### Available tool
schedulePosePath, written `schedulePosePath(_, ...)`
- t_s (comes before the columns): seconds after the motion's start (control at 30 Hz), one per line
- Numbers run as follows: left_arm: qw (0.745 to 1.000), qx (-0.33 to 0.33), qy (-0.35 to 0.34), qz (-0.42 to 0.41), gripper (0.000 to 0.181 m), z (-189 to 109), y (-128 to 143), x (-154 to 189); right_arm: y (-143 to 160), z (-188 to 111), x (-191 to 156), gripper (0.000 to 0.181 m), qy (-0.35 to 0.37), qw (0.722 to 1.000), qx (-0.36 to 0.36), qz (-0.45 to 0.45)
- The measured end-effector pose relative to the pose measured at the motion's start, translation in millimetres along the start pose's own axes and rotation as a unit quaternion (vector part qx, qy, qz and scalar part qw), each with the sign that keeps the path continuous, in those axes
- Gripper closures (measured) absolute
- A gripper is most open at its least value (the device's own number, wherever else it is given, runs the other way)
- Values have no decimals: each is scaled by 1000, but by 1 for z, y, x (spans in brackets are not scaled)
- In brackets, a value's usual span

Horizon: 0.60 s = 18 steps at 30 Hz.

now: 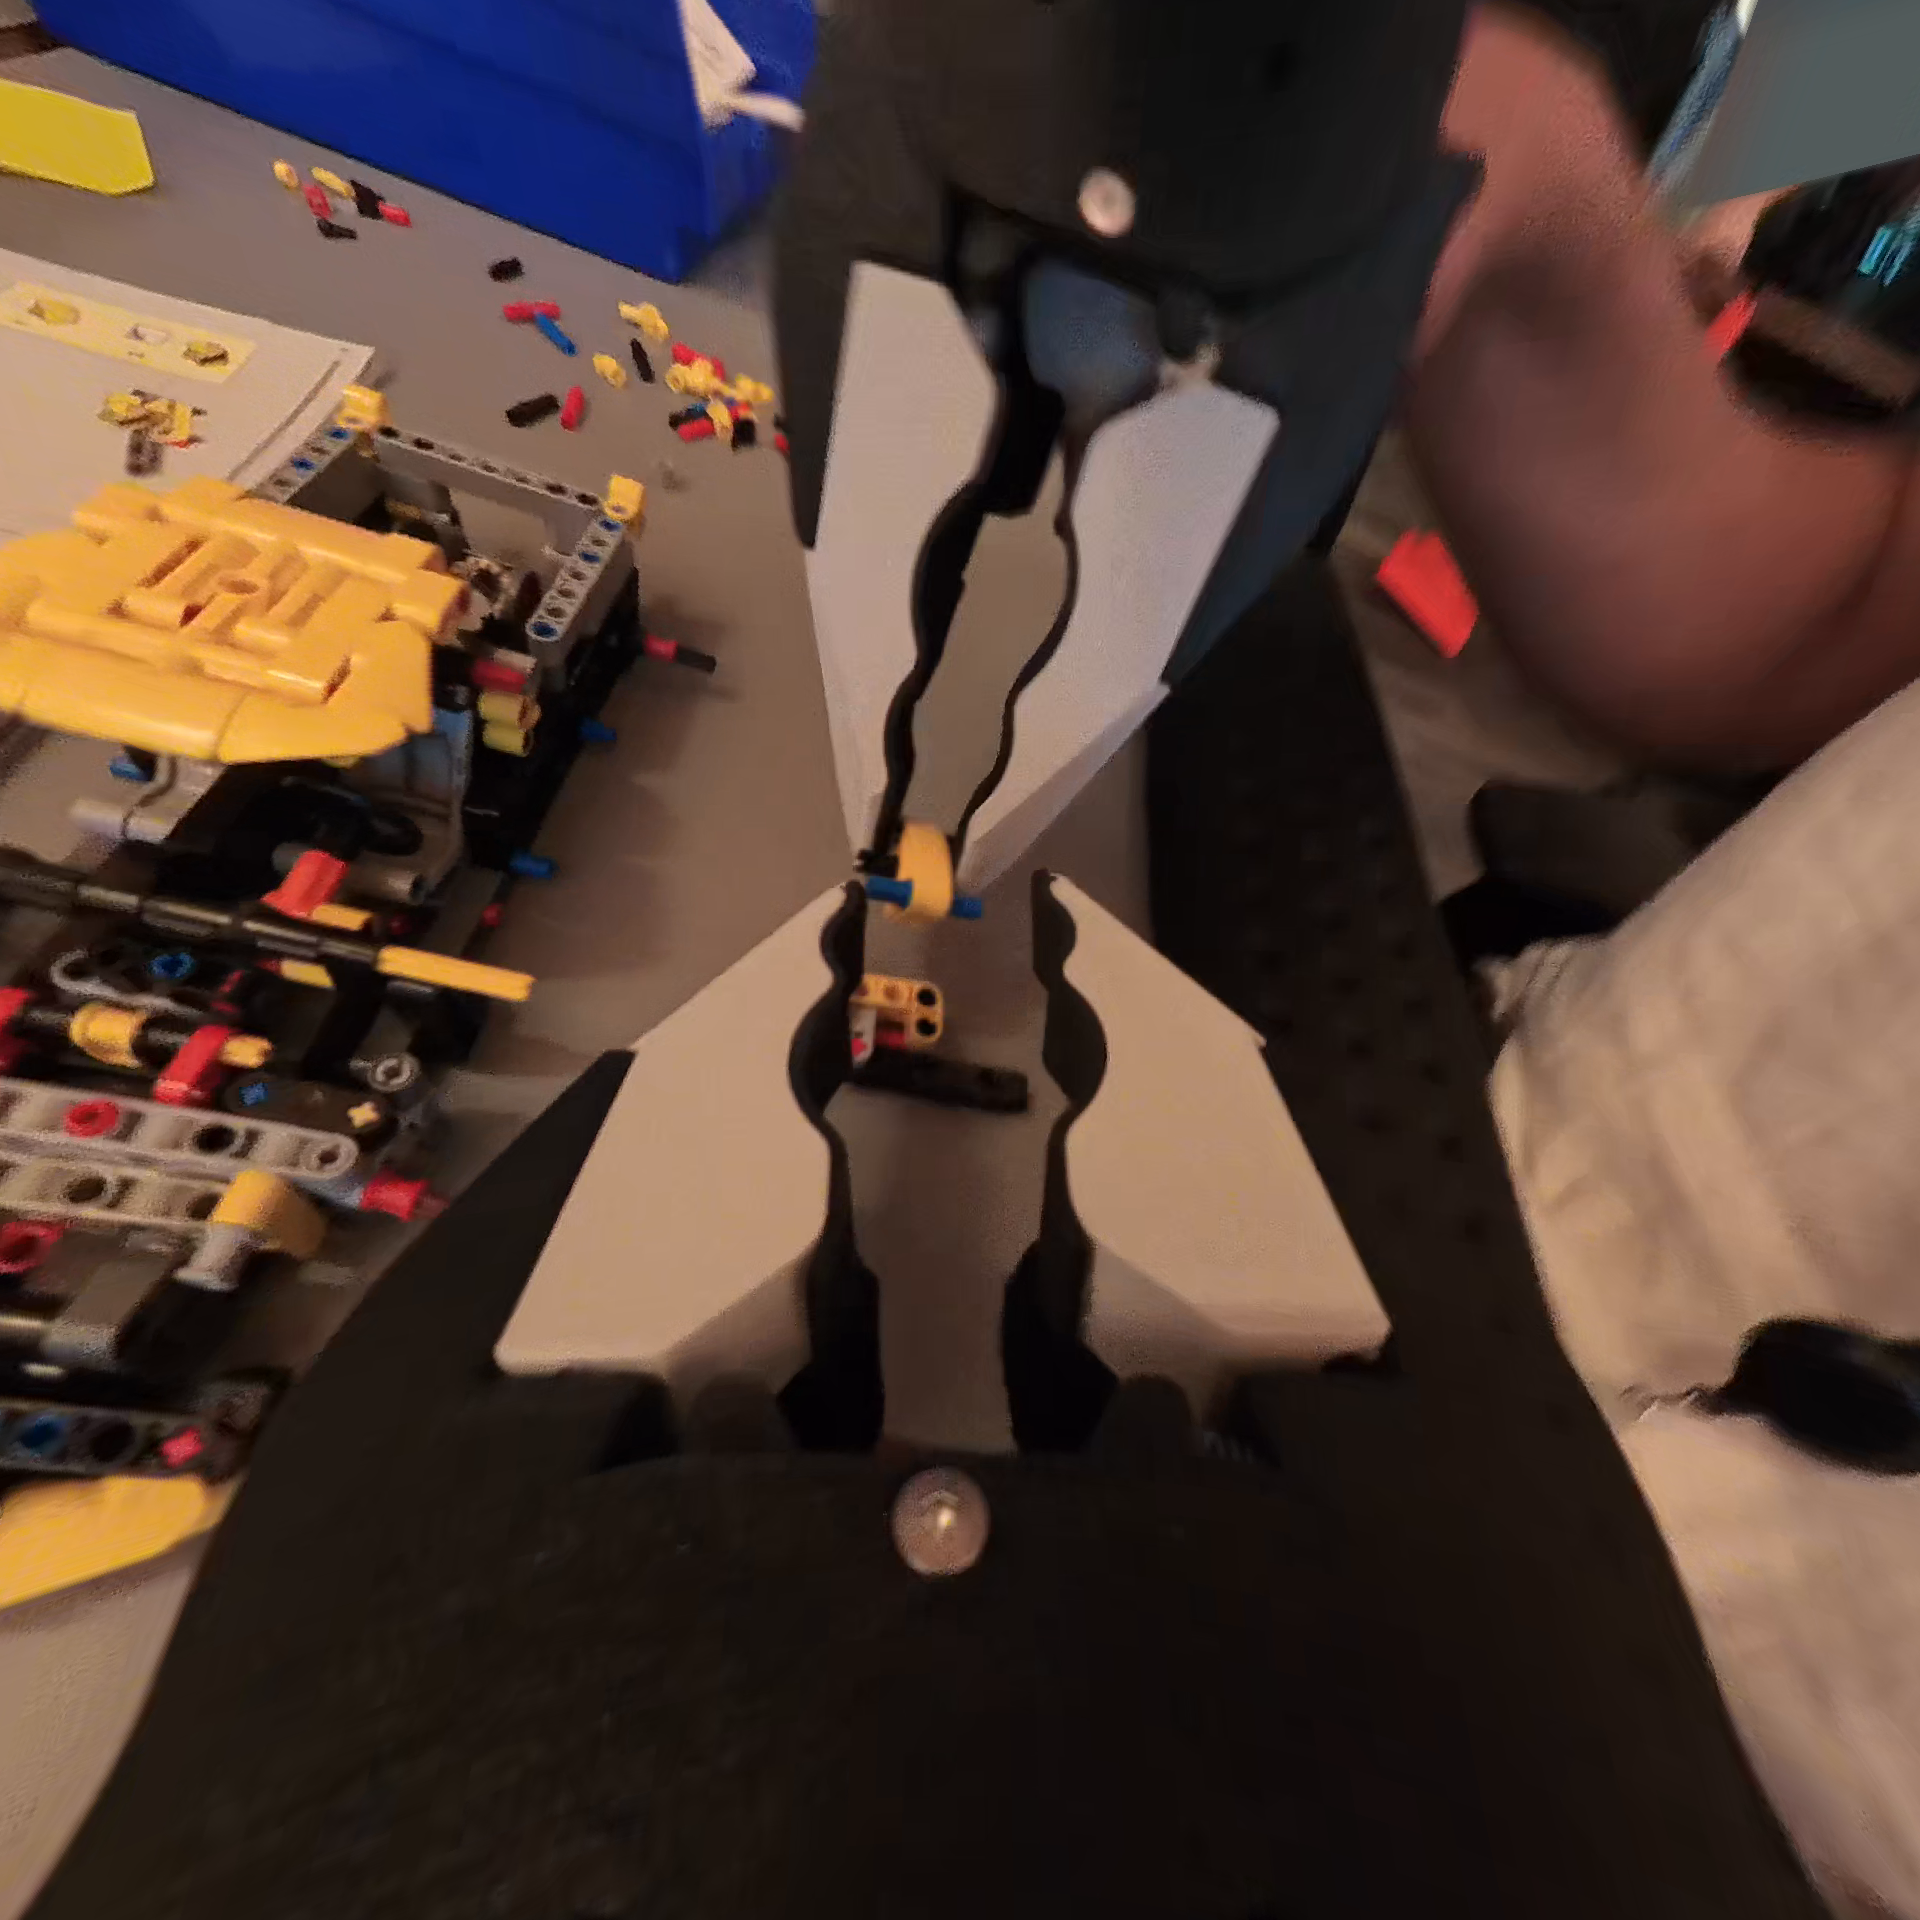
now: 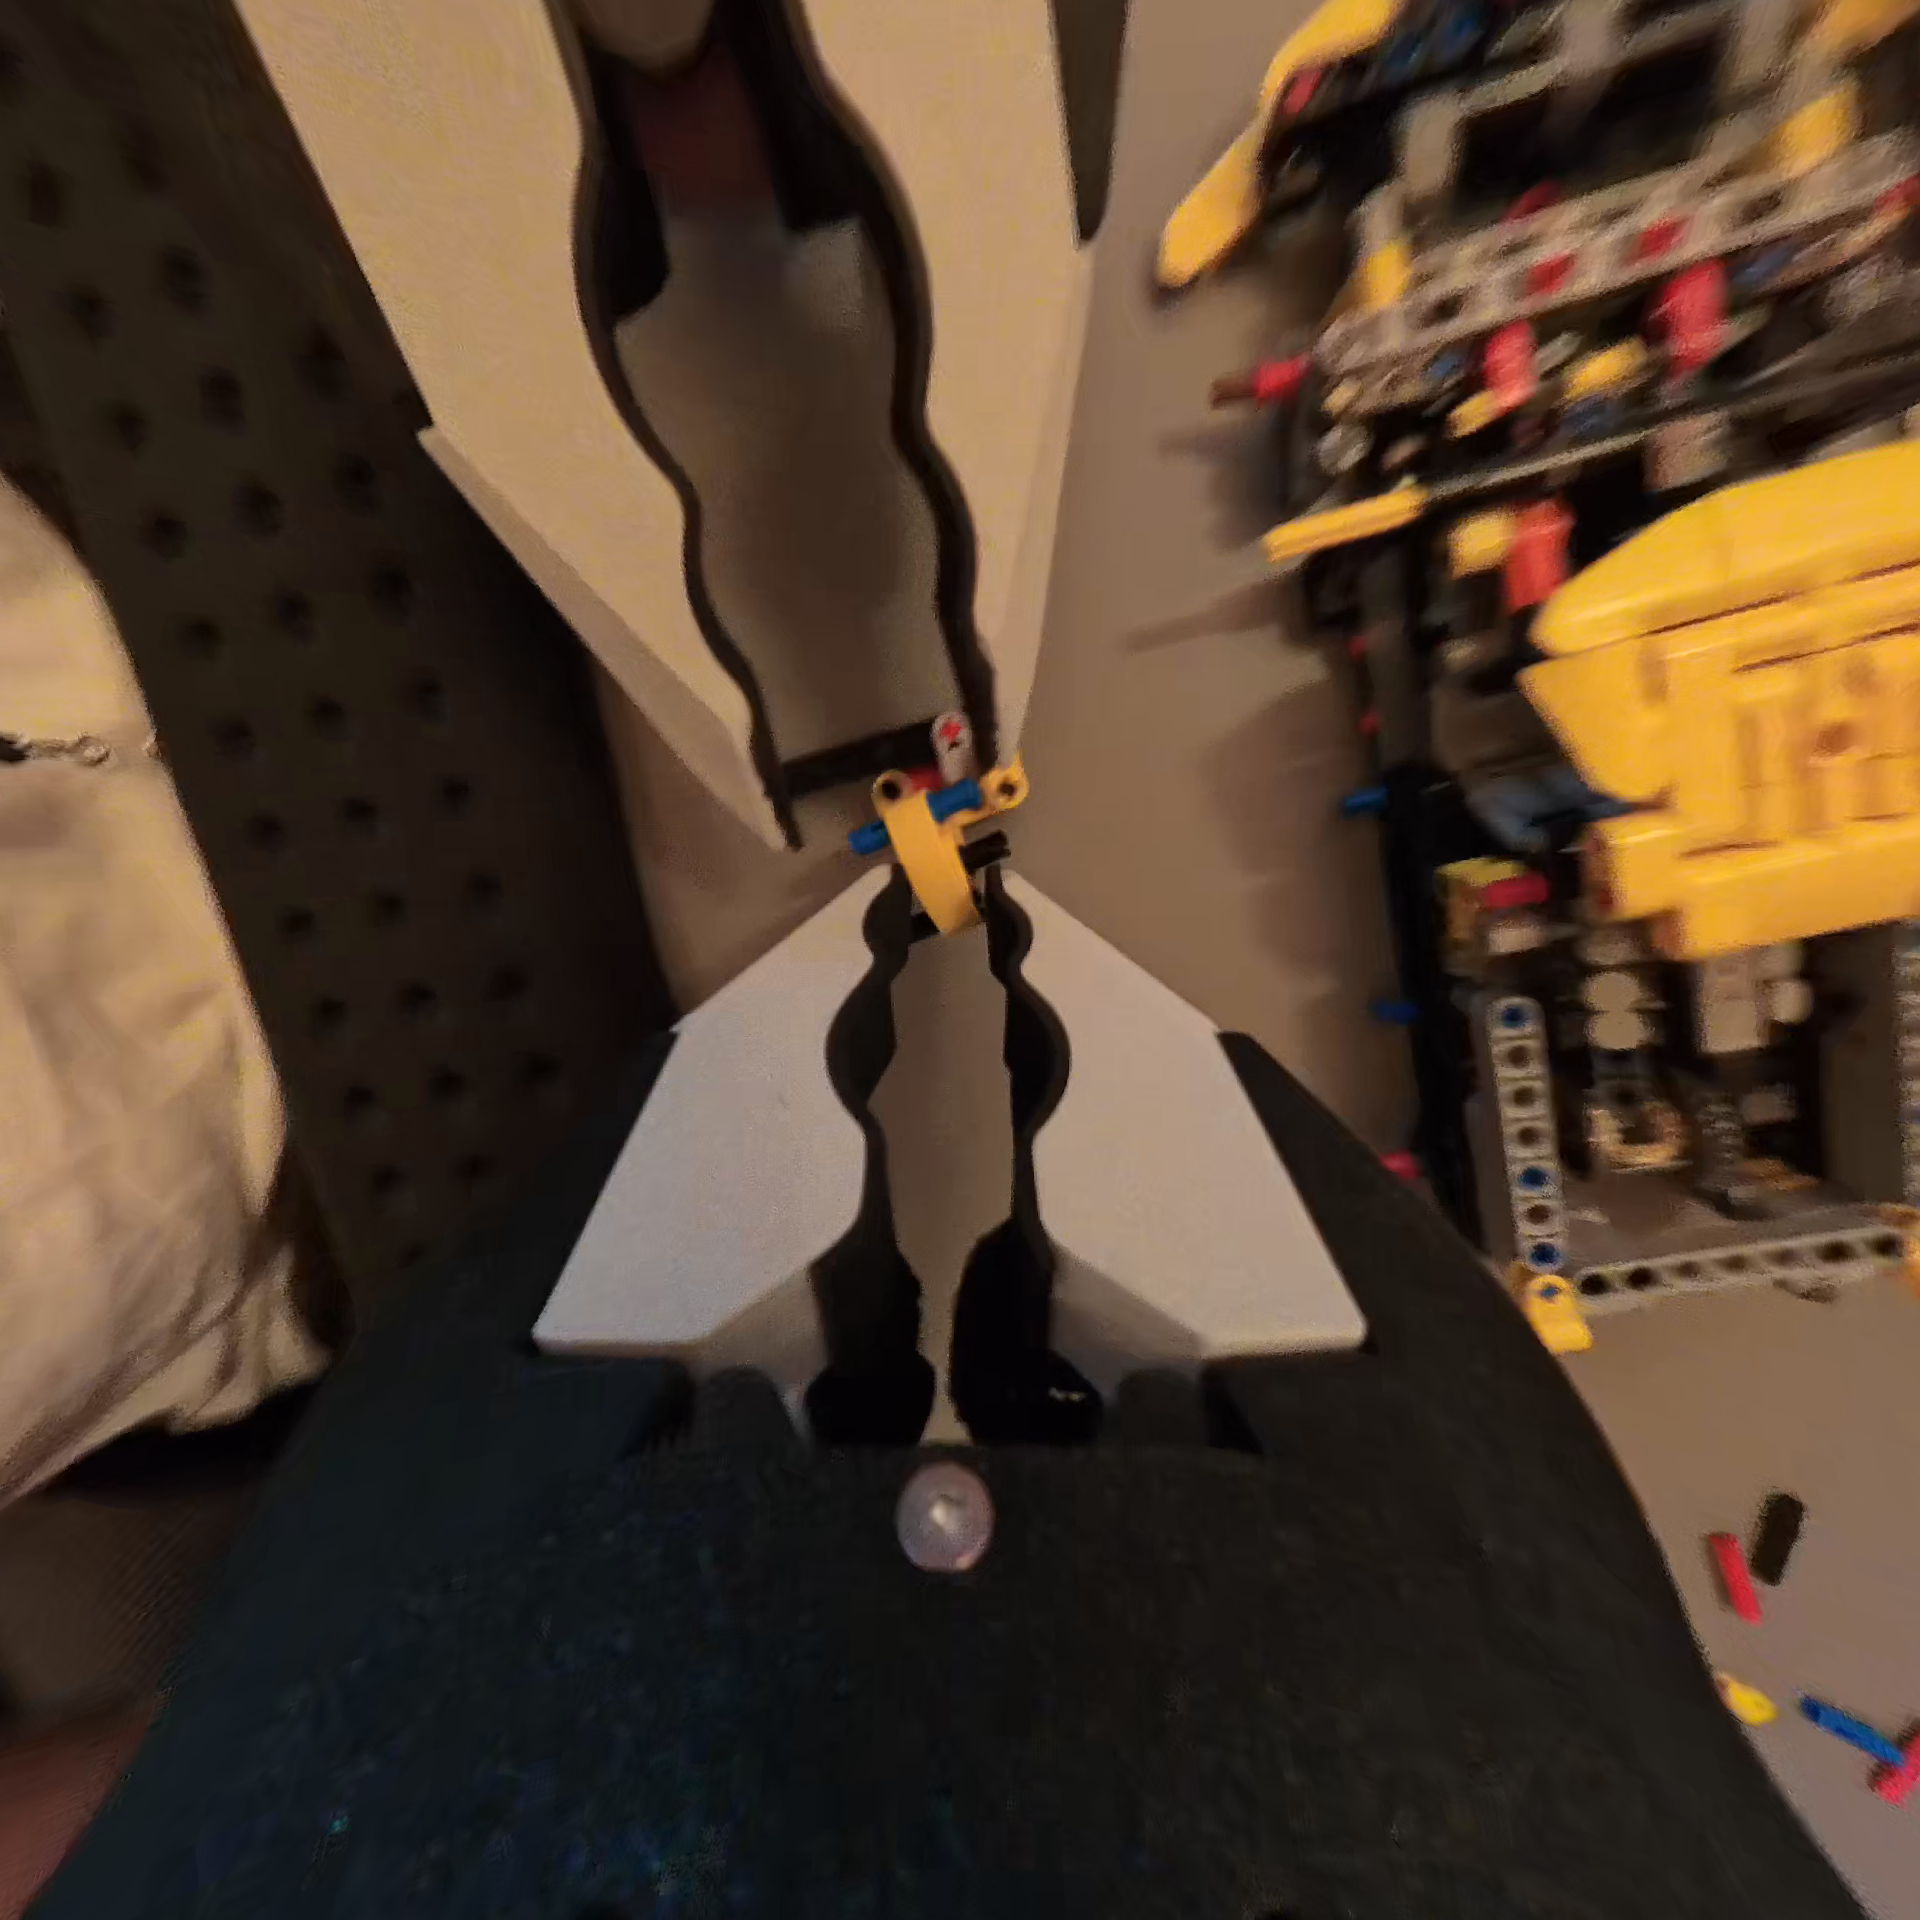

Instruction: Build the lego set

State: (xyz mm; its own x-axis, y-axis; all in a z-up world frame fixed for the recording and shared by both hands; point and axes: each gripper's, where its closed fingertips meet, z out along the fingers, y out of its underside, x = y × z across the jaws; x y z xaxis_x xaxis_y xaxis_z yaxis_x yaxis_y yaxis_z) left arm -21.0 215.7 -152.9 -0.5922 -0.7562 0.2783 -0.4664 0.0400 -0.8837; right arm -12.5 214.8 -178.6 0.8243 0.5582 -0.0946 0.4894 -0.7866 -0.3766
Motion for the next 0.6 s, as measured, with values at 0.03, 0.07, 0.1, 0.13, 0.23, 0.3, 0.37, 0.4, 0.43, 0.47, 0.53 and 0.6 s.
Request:
schedulePosePath(0.03,999,19,0,-34,150,-2,-6,-3,-6,-4,5,168,27,999,34,-8)
schedulePosePath(0.07,997,38,0,-62,150,-4,-10,-6,-10,-6,9,168,54,997,60,-18)
schedulePosePath(0.1,995,51,8,-89,150,-6,-13,-8,-14,-10,12,168,82,993,86,-25)
schedulePosePath(0.13,991,58,16,-116,150,-8,-14,-10,-19,-14,13,168,101,988,113,-29)
schedulePosePath(0.23,975,95,70,-189,160,-12,-23,-8,-31,-26,12,168,137,975,173,-35)
schedulePosePath(0.3,963,113,104,-220,165,-15,-27,-5,-36,-32,12,168,171,965,193,-56)
schedulePosePath(0.37,957,125,124,-233,166,-17,-31,-2,-37,-36,10,168,189,957,208,-71)
schedulePosePath(0.4,953,130,135,-237,166,-17,-32,0,-38,-38,8,168,192,955,214,-80)
schedulePosePath(0.43,949,135,147,-245,166,-18,-33,2,-38,-39,6,168,191,953,219,-85)
schedulePosePath(0.47,944,141,158,-254,163,-19,-35,4,-38,-39,4,168,187,954,216,-90)
schedulePosePath(0.53,939,148,164,-265,166,-18,-37,4,-39,-37,1,168,192,955,205,-99)
schedulePosePath(0.6,943,140,158,-259,166,-16,-35,4,-36,-35,1,168,209,954,183,-110)
